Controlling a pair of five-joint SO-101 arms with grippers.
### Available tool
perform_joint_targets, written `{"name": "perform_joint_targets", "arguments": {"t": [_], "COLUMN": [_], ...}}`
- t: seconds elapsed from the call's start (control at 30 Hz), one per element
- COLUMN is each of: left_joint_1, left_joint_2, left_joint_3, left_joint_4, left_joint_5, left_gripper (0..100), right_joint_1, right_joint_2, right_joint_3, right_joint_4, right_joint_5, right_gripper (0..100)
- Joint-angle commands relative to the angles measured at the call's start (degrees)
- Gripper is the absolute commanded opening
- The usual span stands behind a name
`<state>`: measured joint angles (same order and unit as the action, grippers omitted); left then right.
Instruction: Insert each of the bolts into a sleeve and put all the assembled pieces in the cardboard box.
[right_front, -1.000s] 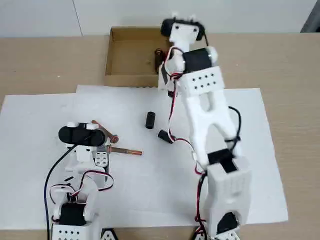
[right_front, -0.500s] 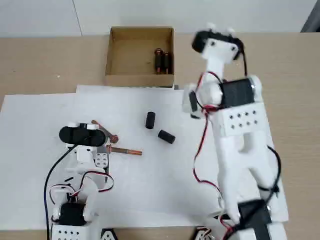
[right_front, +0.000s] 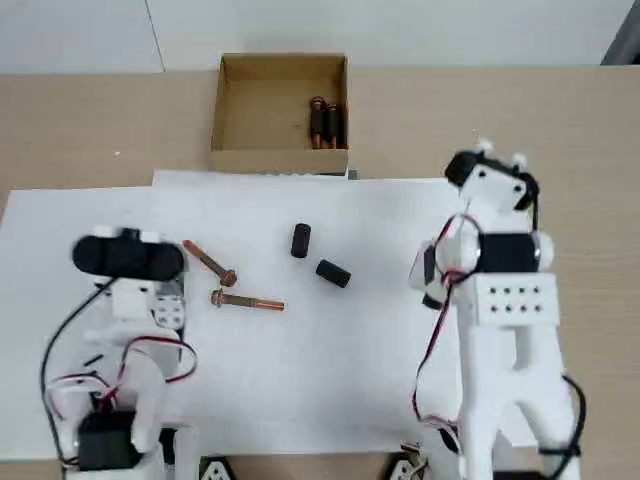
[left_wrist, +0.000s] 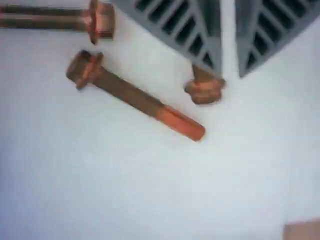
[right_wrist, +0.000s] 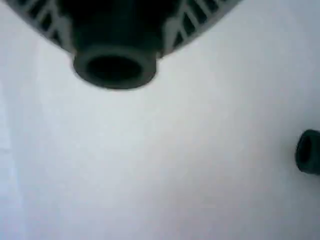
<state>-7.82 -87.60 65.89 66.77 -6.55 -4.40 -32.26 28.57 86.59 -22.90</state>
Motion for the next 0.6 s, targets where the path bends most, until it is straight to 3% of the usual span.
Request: {"name": "perform_joint_targets", "arguments": {"t": [0.0, 0.27, 0.57], "left_joint_1": [-0.4, -0.4, -0.1], "left_joint_2": [13.5, 34.7, 48.2], "left_joint_3": [-13.9, -34.4, -37.4], "left_joint_4": [3.8, 17.1, 20.2], "left_joint_5": [-0.4, -0.4, -0.7], "left_gripper": [1, 1, 1], "right_joint_1": [0.4, 0.7, 0.6], "right_joint_2": [-7.0, -16.4, -20.6], "right_joint_3": [6.7, 17.6, 22.3], "right_joint_4": [-6.3, -12.8, -18.0], "right_joint_5": [-0.1, -0.1, -0.4], "right_gripper": [0.2, 0.2, 0.2]}}
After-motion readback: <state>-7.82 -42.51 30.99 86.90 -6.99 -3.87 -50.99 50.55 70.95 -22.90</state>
